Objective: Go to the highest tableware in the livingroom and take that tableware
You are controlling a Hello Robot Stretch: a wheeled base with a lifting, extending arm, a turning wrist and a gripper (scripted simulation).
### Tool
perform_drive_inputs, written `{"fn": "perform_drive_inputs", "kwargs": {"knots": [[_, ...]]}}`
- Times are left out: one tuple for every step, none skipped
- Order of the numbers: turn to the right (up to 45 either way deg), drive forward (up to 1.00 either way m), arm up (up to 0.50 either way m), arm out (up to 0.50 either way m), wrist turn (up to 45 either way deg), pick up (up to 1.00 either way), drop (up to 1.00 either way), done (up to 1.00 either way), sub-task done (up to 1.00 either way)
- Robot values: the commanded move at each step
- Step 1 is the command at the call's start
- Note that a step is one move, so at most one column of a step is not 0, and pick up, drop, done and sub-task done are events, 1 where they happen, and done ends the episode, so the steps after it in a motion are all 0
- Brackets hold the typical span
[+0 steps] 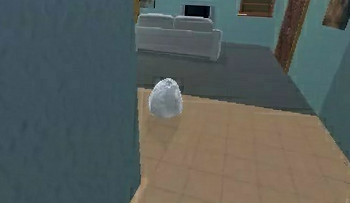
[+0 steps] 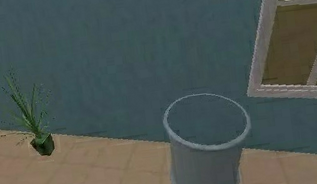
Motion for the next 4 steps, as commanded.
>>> {"fn": "perform_drive_inputs", "kwargs": {"knots": [[6.0,0.0,0.0,0.0,0.0,0.0,0.0,0.0,0.0],[0.0,0.35,0.0,0.0,0.0,0.0,0.0,0.0,0.0],[9.0,0.0,0.0,0.0,0.0,0.0,0.0,0.0,0.0],[0.0,1.0,0.0,0.0,0.0,0.0,0.0,0.0,0.0]]}}
